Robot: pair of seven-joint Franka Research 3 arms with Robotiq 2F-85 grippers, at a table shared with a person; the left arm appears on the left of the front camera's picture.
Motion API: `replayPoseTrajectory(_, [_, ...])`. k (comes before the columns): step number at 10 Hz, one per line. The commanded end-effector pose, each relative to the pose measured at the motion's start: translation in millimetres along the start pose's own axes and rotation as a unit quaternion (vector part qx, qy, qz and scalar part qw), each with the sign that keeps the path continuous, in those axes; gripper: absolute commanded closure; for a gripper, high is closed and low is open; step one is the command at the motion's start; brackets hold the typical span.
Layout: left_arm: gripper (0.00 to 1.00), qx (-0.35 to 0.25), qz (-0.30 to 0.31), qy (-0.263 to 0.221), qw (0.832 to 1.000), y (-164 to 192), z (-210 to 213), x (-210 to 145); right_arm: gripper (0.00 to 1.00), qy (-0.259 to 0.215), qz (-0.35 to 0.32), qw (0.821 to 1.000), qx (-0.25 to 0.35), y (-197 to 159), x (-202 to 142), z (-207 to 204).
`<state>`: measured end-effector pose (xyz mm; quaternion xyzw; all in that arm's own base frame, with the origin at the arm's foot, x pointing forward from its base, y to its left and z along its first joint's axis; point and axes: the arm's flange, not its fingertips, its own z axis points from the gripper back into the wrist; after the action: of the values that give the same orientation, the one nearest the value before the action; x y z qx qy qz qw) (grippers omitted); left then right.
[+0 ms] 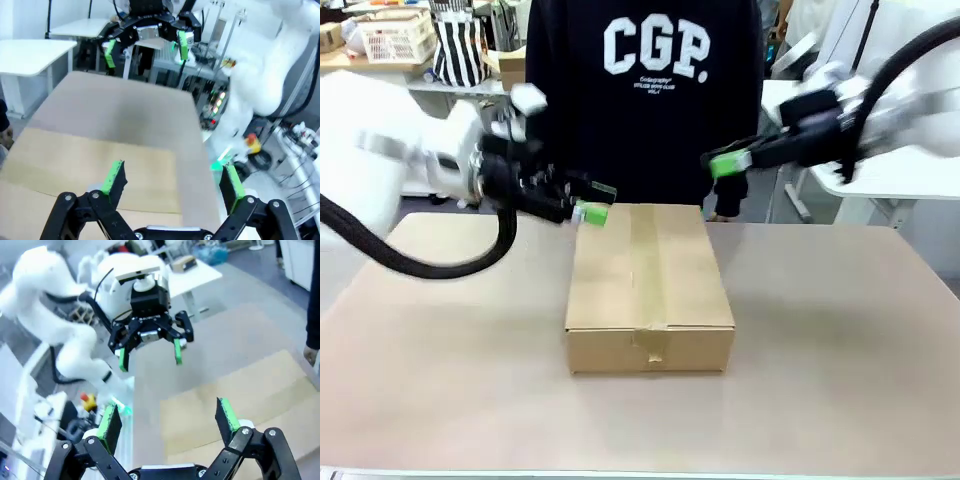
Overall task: Pack the gift set into the box.
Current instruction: Press and hold the closed box until the human finishes sealing it.
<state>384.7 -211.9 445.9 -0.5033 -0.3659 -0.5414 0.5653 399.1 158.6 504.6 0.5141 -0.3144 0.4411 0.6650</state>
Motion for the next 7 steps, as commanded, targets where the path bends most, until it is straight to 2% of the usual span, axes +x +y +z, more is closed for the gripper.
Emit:
replayPoseTrajectory(1, [0.0,0.037,0.065,-0.003,0.997,-35.9,49.5,23.2,0.0,-0.007,-0.068,0.997,-0.02,23.3,-15.5,36.3])
replayPoseTrajectory(2, [0.0,0.048,0.087,0.014,0.995,-63.0,83.6,17.1,0.0,-0.019,-0.111,0.993,-0.045,31.0,-50.8,73.6])
replayPoseTrajectory(3, [0.0,0.064,0.093,0.018,0.993,-72.2,98.6,9.4,0.0,-0.031,-0.125,0.989,-0.069,30.2,-67.6,88.7])
replayPoseTrajectory(4, [0.0,0.091,0.11,0.006,0.99,-83.4,125.9,-12.3,0.0,-0.069,-0.151,0.983,-0.082,24.5,-99.7,114.9])
replayPoseTrajectory(5, [0.0,0.103,0.129,-0.025,0.986,-88.0,150.3,-42.2,0.0,-0.08,-0.177,0.975,-0.104,15.0,-132.1,134.2])
replayPoseTrajectory(6, [0.0,0.124,0.151,-0.085,0.977,-86.1,174.0,-78.2,0.0,-0.111,-0.183,0.969,-0.121,10.2,-152.5,147.7])
replayPoseTrajectory(7, [0.0,0.188,0.174,-0.05,0.965,-72.1,180.4,-110.4,0.0,-0.06,-0.16,0.981,-0.097,13.9,-102.8,125.2])
